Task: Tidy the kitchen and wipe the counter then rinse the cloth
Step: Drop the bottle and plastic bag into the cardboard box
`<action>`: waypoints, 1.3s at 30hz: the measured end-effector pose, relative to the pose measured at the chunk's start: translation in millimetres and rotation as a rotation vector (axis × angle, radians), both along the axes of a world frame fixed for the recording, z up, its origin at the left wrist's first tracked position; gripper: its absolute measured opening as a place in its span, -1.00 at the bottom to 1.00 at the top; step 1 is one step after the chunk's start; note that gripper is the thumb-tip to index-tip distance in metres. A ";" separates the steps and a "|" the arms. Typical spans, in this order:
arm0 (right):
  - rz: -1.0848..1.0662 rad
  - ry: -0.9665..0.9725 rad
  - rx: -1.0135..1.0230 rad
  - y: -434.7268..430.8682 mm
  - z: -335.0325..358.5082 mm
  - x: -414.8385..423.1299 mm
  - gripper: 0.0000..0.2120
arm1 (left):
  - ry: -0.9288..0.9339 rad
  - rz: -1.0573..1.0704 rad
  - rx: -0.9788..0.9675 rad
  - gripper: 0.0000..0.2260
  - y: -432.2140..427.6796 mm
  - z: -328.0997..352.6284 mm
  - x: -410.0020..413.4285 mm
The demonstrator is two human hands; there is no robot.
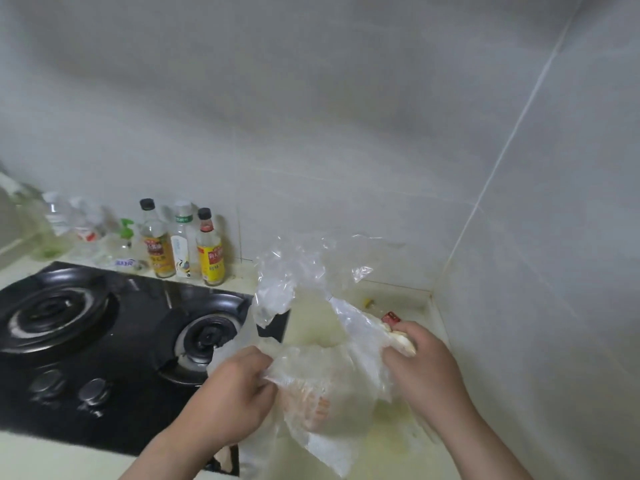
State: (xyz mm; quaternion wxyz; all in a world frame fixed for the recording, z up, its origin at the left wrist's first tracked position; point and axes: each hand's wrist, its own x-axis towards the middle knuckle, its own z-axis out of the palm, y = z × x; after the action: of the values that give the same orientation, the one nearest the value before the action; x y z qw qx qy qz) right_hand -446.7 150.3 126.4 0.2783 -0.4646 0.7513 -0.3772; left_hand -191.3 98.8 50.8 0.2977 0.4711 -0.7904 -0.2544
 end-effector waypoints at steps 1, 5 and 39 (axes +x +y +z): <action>0.031 -0.003 -0.001 5.8 2.8 2.6 -0.81 | -0.001 0.035 -0.002 -0.79 9.6 5.2 1.1; 0.170 0.002 -0.031 32.0 5.3 15.7 -0.85 | 0.019 0.168 0.012 -0.87 52.4 22.0 7.0; 0.863 -0.004 -0.044 114.0 -12.1 386.5 -0.87 | -0.112 1.098 0.011 -0.60 348.5 29.5 364.0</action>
State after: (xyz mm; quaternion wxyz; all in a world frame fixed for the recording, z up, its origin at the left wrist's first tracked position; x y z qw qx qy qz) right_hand -60.2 264.3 114.3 0.4021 -0.7413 0.4792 -0.2433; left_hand 172.7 447.4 80.3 0.3416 0.8285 -0.4419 -0.0404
